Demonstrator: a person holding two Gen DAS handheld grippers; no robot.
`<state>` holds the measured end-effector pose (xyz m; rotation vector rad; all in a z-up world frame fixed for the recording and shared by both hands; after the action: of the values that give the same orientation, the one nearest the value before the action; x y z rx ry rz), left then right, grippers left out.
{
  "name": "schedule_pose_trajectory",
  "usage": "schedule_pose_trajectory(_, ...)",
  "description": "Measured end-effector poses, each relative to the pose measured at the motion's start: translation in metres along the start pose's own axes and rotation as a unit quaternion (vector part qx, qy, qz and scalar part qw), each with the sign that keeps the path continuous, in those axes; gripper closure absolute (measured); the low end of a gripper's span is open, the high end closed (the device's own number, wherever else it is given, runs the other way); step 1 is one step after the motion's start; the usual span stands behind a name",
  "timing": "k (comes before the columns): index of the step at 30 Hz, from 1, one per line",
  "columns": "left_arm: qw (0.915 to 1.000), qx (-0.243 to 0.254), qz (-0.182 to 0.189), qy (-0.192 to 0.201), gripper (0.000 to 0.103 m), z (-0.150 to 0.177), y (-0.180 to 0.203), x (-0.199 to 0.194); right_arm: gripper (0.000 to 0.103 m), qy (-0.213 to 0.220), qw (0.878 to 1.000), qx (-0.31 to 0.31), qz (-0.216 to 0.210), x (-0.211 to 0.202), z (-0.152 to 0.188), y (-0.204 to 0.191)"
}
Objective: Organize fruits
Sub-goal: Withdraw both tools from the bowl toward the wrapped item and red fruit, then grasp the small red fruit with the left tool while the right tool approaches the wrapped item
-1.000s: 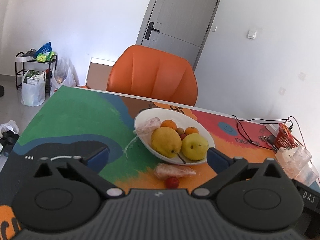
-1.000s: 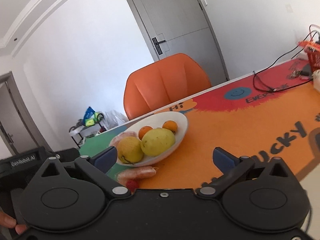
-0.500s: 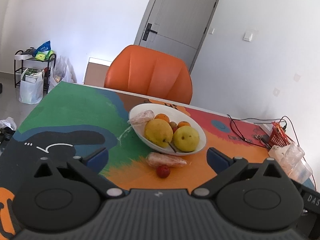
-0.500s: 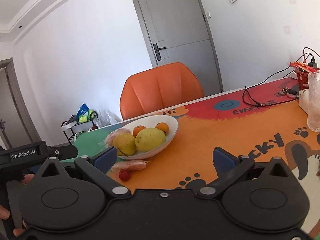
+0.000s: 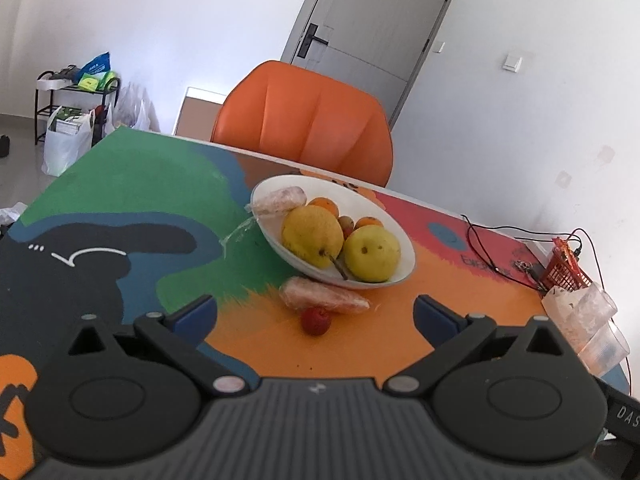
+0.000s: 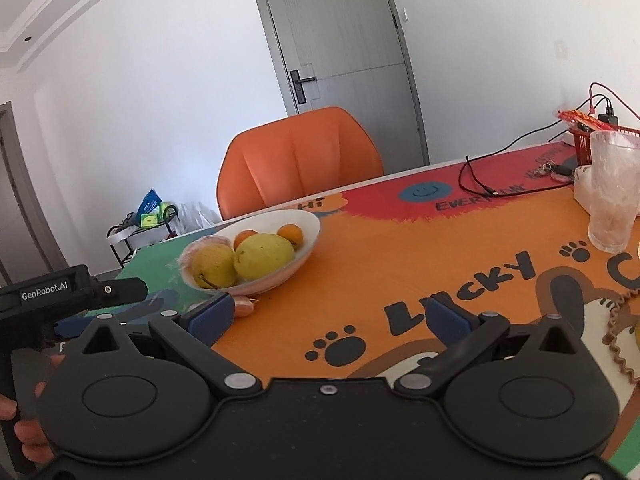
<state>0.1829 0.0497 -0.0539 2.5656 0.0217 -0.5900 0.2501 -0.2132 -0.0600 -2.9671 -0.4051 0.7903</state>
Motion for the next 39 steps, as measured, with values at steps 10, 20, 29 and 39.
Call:
schedule_pose_trajectory(10, 0.9992, -0.003, -0.032, -0.022, 0.002, 0.006, -0.003, 0.023, 0.000, -0.018, 1.000, -0.008, -0.014, 0.026, -0.002, -0.003)
schedule_pose_trajectory(20, 0.9981, 0.000, -0.049, -0.036, 0.002, 0.012, -0.003, 0.047, 0.000, -0.046, 0.998, -0.011, -0.030, 0.056, 0.000, -0.001)
schedule_pose_trajectory(29, 0.9958, 0.024, -0.076, -0.046, 0.043, 0.018, 0.000, 0.071, 0.002, -0.056, 0.998, 0.006, -0.030, 0.072, 0.003, 0.008)
schedule_pose_trajectory(39, 0.9951, 0.035, -0.072, -0.059, 0.073, 0.020, 0.002, 0.087, 0.008, -0.081, 0.996, 0.018, -0.032, 0.089, 0.006, 0.012)
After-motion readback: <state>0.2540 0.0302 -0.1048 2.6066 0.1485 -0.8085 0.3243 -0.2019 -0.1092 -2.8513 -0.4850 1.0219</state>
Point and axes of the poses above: each gripper's, at about its wrist camera, not at the fingertips, and x roughly the way its jaws point, y to its right, z to its underside, the point moved 2 cm from there along x, roughly the way its jaws point, and after that the axes turned 15 degrees about z, right-handed, at the moved point
